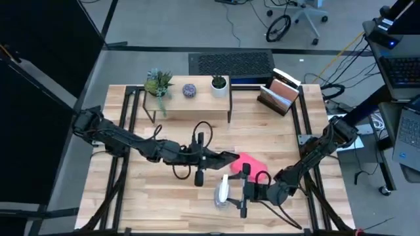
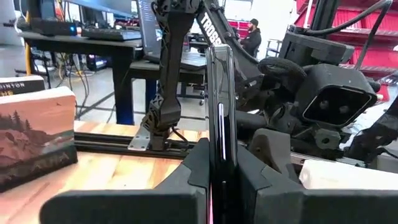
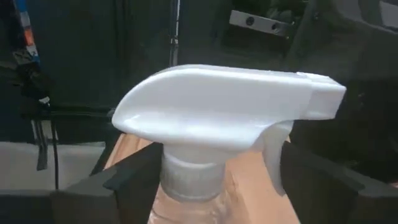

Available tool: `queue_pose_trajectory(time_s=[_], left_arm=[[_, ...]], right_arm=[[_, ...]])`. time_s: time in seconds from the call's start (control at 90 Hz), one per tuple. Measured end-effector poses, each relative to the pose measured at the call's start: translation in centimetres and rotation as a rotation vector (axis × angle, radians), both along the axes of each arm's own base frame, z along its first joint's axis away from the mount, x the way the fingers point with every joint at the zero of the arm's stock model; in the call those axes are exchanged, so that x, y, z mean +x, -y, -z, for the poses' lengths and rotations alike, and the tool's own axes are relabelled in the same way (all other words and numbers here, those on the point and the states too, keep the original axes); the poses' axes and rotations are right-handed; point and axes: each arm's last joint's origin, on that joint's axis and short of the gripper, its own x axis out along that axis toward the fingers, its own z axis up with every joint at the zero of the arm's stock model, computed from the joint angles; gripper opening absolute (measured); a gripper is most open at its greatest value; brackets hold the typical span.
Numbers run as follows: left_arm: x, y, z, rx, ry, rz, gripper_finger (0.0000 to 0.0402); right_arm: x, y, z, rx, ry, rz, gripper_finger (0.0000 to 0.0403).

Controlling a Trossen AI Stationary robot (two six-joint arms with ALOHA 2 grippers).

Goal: Apply microfiber cloth
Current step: Spray the back of the cellphone using the spray bottle, then wipe the back of the cellphone using the pink microfiber cloth

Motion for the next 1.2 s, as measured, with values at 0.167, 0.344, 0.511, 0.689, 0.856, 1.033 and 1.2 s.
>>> queue_pose_trajectory(time_s=[0.167,0.344,0.511,0.689,0.856,1.033,1.2], left_arm=[[0.0,-0.1,0.1,0.005,-0.007,-0.025,0.0011],[0.0,-0.2,0.4,0.012,-0.041,-0.072,0.0011],[0.0,-0.3,0.8,0.024,-0.079,-0.1,0.0011],[-0.2,-0.4,1.6,0.022,-0.16,-0.154,0.0011],[-0.4,-0.5,2.7,-0.029,-0.263,-0.181,0.0011],[-1.0,-0.5,4.2,-0.107,-0.413,-0.23,0.0011],[-2.2,0.1,5.7,-0.157,-0.57,-0.264,0.0011]], right_arm=[[-0.8,0.2,-1.2,0.0,-0.002,-0.01,0.0348],[-2.5,0.2,-2.6,-0.031,-0.037,-0.045,0.036],[-4.6,0.3,-3.9,-0.057,-0.082,-0.085,0.0361],[-6.8,1.5,-4.0,0.028,-0.221,-0.064,0.0361],[-7.9,3.5,-1.3,0.103,-0.454,0.098,0.0361],[-7.9,5.4,1.7,0.139,-0.705,0.258,0.0361],[-6.2,5.6,3.5,0.122,-0.832,0.203,0.0361]])
